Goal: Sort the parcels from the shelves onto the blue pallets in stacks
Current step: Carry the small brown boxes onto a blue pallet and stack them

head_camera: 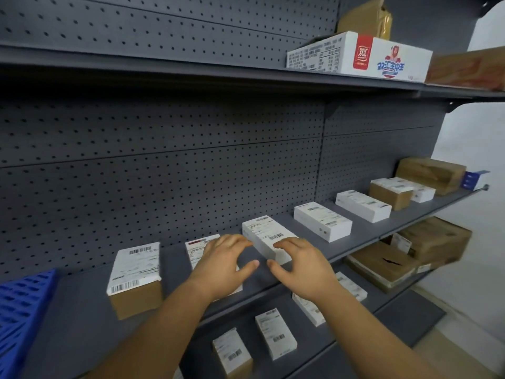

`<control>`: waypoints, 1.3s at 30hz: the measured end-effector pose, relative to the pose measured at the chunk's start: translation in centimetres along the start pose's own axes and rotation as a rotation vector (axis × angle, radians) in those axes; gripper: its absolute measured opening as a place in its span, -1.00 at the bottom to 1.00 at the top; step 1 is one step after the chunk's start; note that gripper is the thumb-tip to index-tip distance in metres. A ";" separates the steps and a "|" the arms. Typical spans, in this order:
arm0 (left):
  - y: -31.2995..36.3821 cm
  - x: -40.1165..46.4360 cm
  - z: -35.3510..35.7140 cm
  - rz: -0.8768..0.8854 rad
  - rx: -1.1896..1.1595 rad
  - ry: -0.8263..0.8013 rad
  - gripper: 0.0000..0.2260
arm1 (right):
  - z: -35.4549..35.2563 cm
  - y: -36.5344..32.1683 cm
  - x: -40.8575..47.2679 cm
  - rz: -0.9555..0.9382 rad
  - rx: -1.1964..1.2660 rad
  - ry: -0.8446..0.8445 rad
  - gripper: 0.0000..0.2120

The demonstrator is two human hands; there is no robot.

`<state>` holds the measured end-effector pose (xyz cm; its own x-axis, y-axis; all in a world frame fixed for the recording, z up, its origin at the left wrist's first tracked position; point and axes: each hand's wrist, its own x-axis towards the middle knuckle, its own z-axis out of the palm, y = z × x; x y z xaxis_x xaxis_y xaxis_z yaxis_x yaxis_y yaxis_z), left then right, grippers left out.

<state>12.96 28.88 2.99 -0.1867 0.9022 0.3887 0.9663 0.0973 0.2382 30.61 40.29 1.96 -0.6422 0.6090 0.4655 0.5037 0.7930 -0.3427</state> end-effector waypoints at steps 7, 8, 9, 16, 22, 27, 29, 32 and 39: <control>5.5 2.5 3.0 -0.072 0.023 0.027 -0.55 | -2.1 6.4 0.2 -0.064 0.030 -0.052 -0.44; 6.5 2.9 3.4 -0.086 0.026 0.030 -0.56 | -2.6 7.5 0.2 -0.075 0.040 -0.058 -0.45; 7.4 3.2 3.9 -0.101 0.031 0.028 -0.56 | -3.2 8.6 0.2 -0.085 0.049 -0.063 -0.45; 13.9 5.4 6.8 -0.170 0.027 0.044 -0.57 | -6.5 15.5 -0.3 -0.153 0.078 -0.100 -0.45; 16.4 7.2 8.9 -0.201 0.052 0.023 -0.54 | -7.4 19.6 0.2 -0.178 0.120 -0.086 -0.43; 17.0 10.6 10.2 -0.173 0.053 0.018 -0.54 | -6.9 22.9 2.0 -0.167 0.129 -0.064 -0.45; 17.1 12.6 11.1 -0.154 0.047 0.016 -0.53 | -6.8 24.4 2.9 -0.159 0.119 -0.065 -0.46; 17.3 16.3 12.5 -0.115 0.048 0.022 -0.53 | -7.2 26.6 4.7 -0.142 0.072 -0.081 -0.41; 18.5 25.0 15.7 -0.004 -0.056 0.042 -0.56 | -8.7 32.0 8.9 -0.068 0.023 -0.048 -0.42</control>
<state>28.94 59.83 3.14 -0.1992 0.8835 0.4240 0.9542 0.0764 0.2892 46.02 70.98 2.24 -0.7018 0.5534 0.4487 0.4449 0.8323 -0.3306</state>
